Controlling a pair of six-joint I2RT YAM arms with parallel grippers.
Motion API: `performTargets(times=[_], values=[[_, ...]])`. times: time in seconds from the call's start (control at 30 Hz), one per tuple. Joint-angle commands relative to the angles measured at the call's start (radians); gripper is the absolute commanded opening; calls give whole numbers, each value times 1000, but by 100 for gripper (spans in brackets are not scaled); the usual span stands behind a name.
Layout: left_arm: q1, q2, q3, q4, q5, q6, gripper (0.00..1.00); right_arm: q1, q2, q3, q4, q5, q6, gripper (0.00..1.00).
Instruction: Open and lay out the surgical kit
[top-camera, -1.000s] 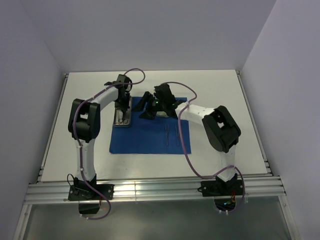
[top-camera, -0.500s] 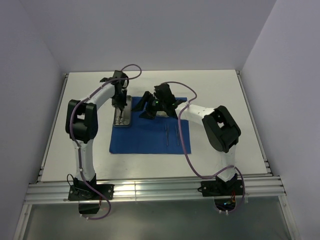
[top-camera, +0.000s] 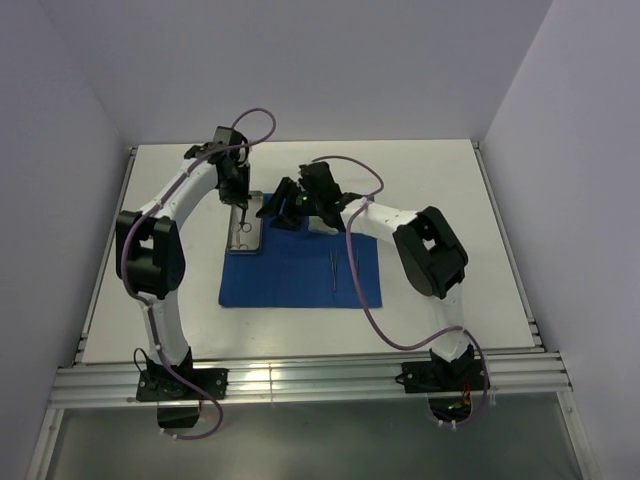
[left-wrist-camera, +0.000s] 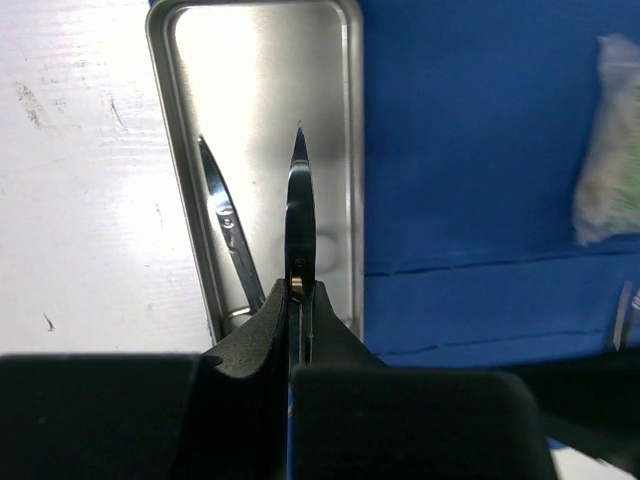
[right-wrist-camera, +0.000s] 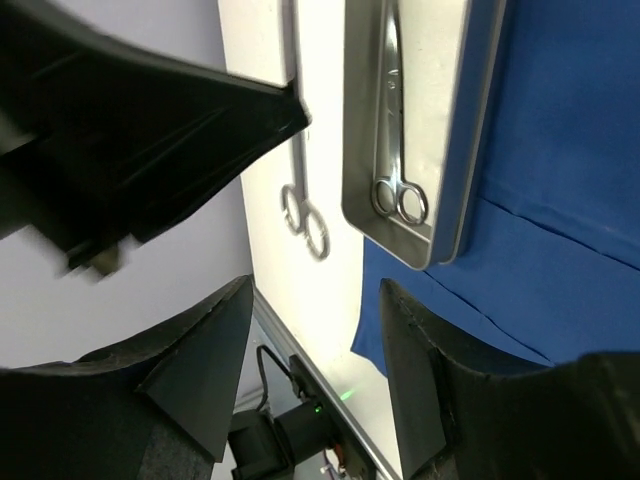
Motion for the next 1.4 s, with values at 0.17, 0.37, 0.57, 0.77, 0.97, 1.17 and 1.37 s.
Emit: performTargets(times=[0.17, 0.37, 0.57, 0.77, 0.97, 1.17, 1.37], values=[[3, -146, 20, -7, 119, -14, 0, 40, 47, 75, 40, -41, -26, 60], [1, -169, 0, 4, 142, -14, 0, 54, 61, 91, 77, -83, -22, 59], [-2, -194, -23, 19, 168, -14, 0, 62, 78, 122, 80, -87, -19, 54], [-2, -229, -51, 47, 225, -22, 0, 69, 93, 134, 102, -118, -19, 27], [6, -263, -68, 72, 260, -46, 0, 68, 57, 59, 155, -143, -11, 0], [42, -321, -104, 82, 333, -23, 48, 68, -38, -7, 79, -100, -95, 0], [66, -415, -178, 119, 375, 13, 66, 72, -143, -50, -11, -81, -200, 0]])
